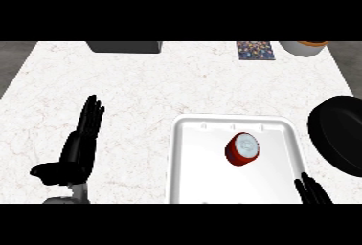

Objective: Pick the can from the tray and place it in the pot

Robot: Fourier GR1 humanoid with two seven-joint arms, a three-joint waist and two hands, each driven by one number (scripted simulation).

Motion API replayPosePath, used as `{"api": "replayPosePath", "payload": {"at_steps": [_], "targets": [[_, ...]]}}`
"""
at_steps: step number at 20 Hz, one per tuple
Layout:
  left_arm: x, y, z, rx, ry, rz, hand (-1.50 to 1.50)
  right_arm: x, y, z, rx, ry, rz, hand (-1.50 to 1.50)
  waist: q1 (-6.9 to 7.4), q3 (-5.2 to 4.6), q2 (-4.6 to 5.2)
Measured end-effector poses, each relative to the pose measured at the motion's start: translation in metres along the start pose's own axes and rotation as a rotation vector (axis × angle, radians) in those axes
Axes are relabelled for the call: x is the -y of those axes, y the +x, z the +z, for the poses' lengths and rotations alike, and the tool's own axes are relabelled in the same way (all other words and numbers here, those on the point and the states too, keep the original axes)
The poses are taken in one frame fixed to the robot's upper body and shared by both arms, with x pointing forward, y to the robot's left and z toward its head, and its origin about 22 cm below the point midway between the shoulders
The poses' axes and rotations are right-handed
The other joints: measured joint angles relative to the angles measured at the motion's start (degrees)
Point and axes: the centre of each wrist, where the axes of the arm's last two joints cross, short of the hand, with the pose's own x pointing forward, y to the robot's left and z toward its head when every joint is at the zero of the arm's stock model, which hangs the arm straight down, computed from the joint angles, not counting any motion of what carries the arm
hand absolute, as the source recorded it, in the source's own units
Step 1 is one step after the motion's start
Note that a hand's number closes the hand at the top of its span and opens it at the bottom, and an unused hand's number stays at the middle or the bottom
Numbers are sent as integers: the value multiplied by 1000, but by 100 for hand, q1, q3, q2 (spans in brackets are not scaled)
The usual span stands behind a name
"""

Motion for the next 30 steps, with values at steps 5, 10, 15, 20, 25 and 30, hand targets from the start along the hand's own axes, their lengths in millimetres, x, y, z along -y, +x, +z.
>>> {"api": "replayPosePath", "payload": {"at_steps": [5, 10, 15, 20, 25, 30], "targets": [[5, -6, 3, -5, 6, 6, 0, -19, 25, -37, -61, 66, 45, -150, -28, 14, -24], [-1, -10, 1, -4, 17, 8, 0, -34, 41, -61, -143, 135, 94, -150, -73, 20, -41], [-2, -6, 2, -13, 18, 7, 0, -55, 39, -72, -158, 176, 93, -150, -101, 25, -52], [0, -8, 3, -12, 19, 8, 0, -69, 33, -88, -166, 187, 105, -150, -108, 28, -54], [4, -7, 1, -12, 23, 6, 0, -81, 20, -101, -178, 192, 114, -150, -110, 27, -55], [-3, -11, 0, -5, 24, 10, 0, -96, 18, -106, -180, 188, 111, -150, -112, 20, -65]]}}
